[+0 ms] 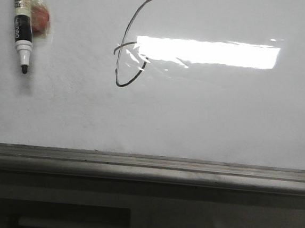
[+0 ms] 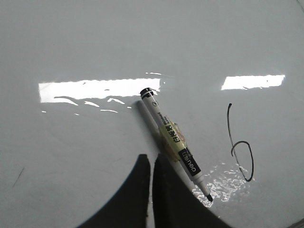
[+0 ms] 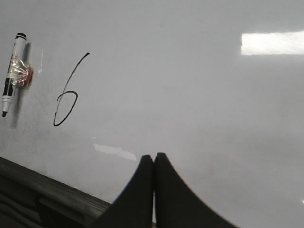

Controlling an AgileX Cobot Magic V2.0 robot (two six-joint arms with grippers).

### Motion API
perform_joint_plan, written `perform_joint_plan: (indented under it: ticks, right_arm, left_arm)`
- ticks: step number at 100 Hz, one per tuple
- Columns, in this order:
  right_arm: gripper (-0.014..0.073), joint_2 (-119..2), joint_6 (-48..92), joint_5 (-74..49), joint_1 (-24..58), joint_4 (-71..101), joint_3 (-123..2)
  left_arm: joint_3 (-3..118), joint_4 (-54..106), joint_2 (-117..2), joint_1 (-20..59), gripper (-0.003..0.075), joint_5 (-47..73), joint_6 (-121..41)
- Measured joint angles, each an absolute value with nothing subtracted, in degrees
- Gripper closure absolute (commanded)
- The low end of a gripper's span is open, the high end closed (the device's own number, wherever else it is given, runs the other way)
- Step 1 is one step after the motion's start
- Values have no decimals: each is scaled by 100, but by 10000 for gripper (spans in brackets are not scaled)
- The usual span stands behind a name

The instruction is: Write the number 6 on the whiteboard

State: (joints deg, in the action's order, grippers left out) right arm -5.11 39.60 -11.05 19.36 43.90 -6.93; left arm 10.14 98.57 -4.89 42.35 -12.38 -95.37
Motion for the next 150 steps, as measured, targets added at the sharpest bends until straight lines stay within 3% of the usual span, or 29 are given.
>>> perform_joint_plan:
  ticks: [14,22,47,66,119,150]
  right_arm:
    - [659,-511,3964,-1105,1936,4390,-693]
    - [659,-511,3964,-1105,1936,4390,-693]
    - [659,-511,3964,-1105,1936,4390,-693]
    - [659,-511,3964,-1105,1936,4390,-693]
    - [659,-511,3964,-1093,1936,4390,-693]
    - [659,-511,3964,-1093,1936,4390,-693]
  left_arm:
    - [1006,9567,-489,4235,740,-1262,-9451]
    - [948,8621,-489,4223,740,-1340,-8798]
    - [441,3532,-828,3510,740,-1018,-4184]
    - [339,1478,-828,2573,740,-245,-2160]
    - [49,411,23,337,740,0,-503]
    - [49,305,23,134,740,30,-483]
